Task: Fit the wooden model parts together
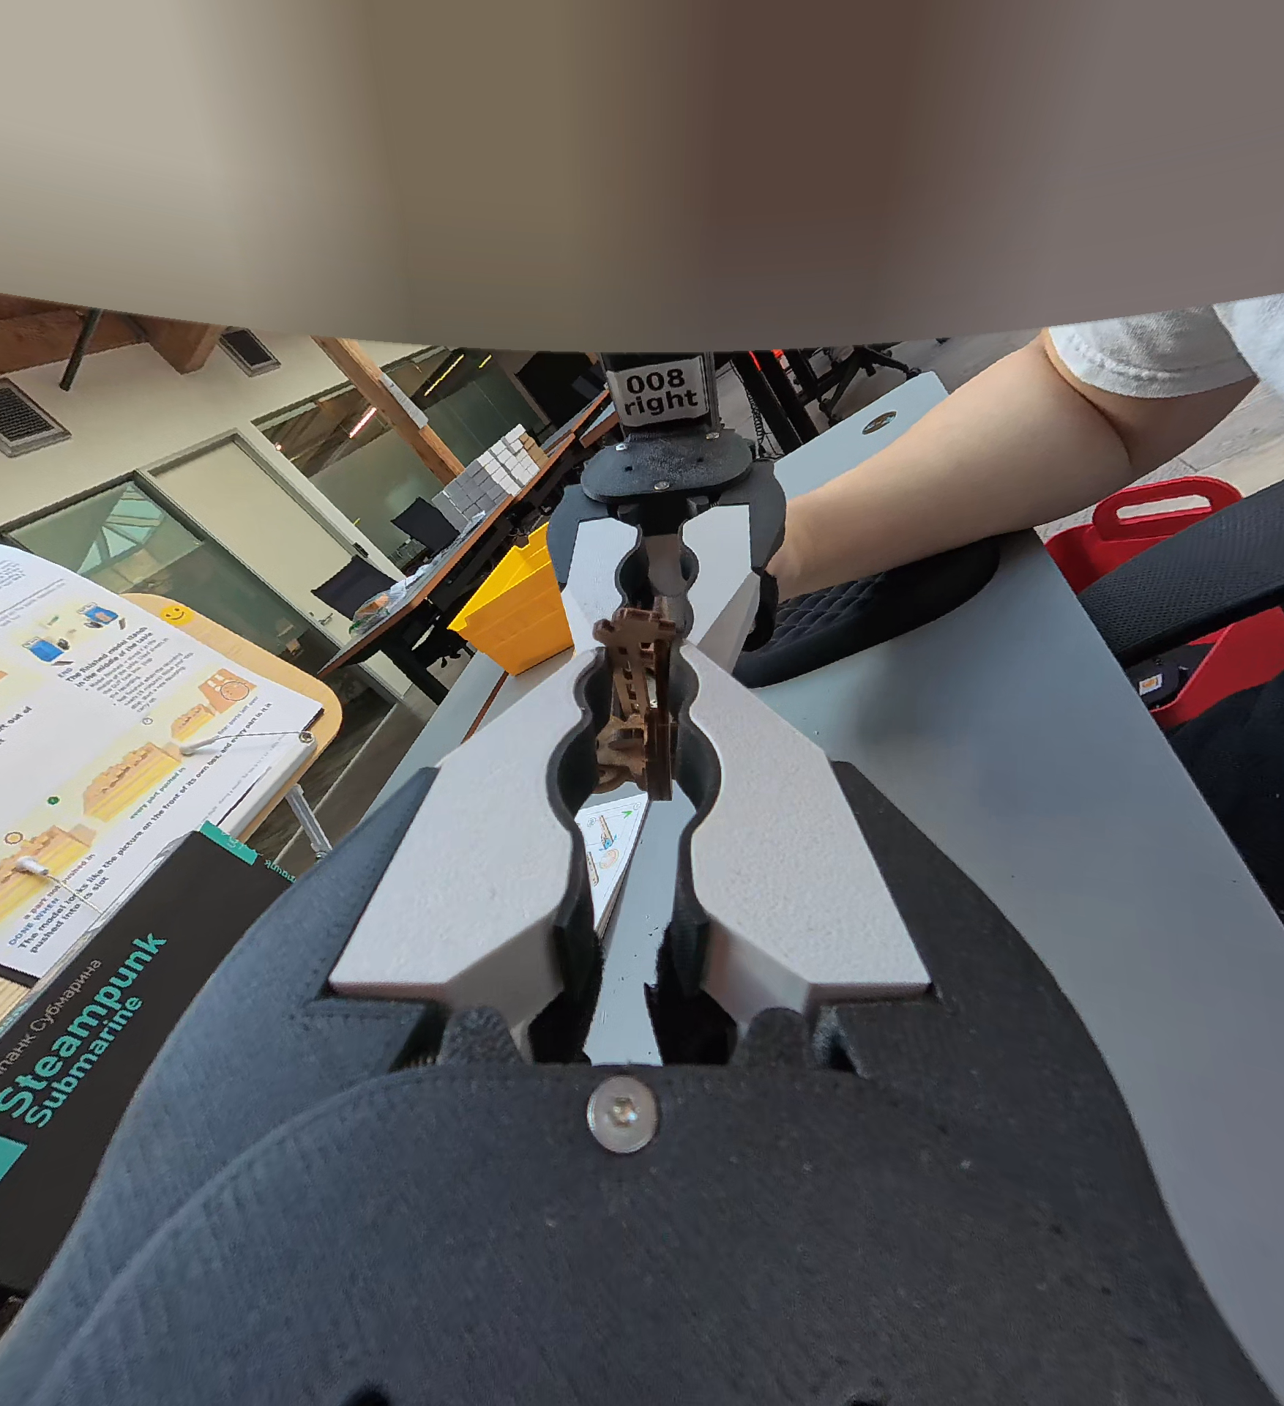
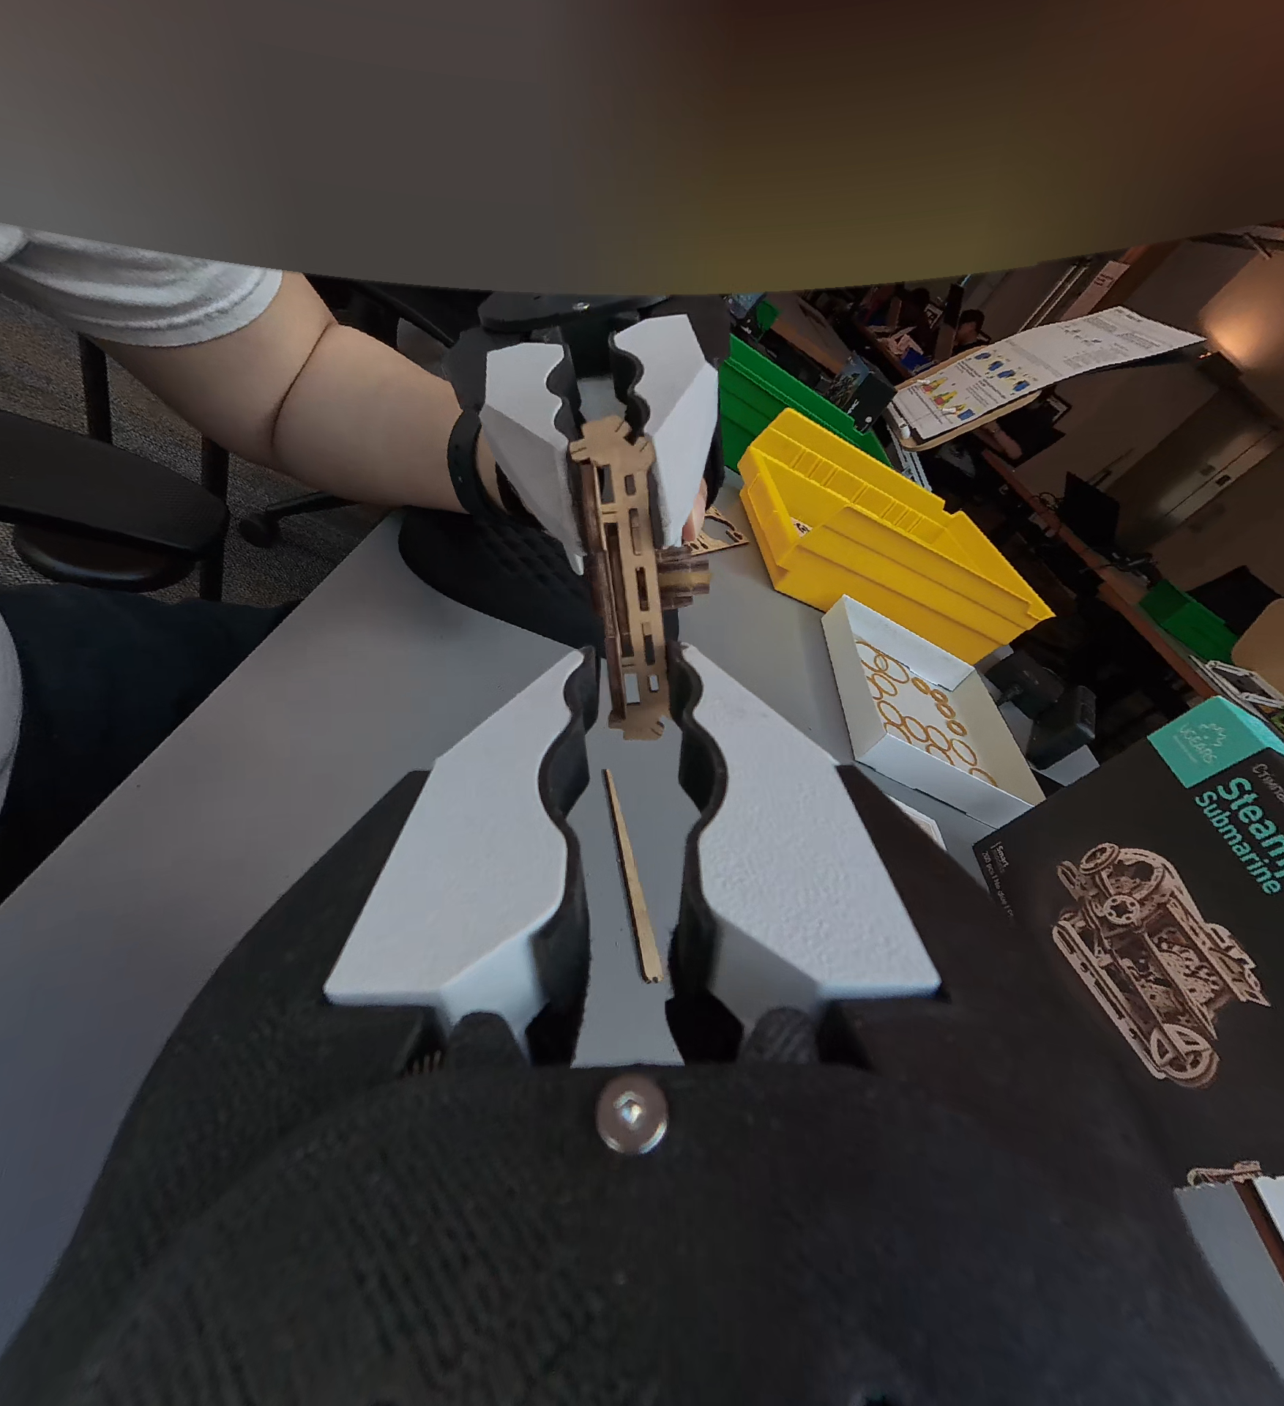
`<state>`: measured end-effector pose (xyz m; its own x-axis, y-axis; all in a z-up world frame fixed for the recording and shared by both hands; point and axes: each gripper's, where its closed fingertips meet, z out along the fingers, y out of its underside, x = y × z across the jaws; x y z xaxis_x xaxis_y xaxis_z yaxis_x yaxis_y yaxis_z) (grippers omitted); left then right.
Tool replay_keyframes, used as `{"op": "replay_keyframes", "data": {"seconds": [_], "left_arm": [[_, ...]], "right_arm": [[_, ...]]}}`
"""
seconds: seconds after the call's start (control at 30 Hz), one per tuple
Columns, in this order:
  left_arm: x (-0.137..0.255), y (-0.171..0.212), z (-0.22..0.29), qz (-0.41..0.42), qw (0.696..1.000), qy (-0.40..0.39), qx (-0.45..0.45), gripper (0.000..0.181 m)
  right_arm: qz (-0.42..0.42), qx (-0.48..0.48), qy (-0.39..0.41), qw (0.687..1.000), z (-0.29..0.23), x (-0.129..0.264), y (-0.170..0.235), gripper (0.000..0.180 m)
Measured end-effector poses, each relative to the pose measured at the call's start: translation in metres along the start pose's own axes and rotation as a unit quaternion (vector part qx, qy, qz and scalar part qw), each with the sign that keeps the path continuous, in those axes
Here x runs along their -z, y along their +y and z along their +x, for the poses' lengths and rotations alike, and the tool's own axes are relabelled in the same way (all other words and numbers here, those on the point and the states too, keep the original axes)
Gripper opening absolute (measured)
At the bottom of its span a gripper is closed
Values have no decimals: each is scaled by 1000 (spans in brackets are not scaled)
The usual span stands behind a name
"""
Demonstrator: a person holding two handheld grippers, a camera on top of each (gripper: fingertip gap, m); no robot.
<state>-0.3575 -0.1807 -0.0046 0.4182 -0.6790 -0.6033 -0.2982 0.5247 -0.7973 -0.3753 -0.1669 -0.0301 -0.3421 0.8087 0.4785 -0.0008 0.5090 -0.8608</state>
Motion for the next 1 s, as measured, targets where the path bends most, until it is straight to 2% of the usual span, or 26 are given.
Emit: {"op": "replay_keyframes", "data": {"seconds": [0.17,0.5,1.0], "left_arm": [[-3,13,-4,-32,999,-14,3,12],[-9,19,-6,-24,997,-8,68,12],[-2,12,-2,7,998,19,64,12]], "right_arm": [[-8,17,15,1000,2,0,-2,21],[-50,9,34,998,7,-6,9,19],[-11,-70,-21,997,2,-1,1,14]]}}
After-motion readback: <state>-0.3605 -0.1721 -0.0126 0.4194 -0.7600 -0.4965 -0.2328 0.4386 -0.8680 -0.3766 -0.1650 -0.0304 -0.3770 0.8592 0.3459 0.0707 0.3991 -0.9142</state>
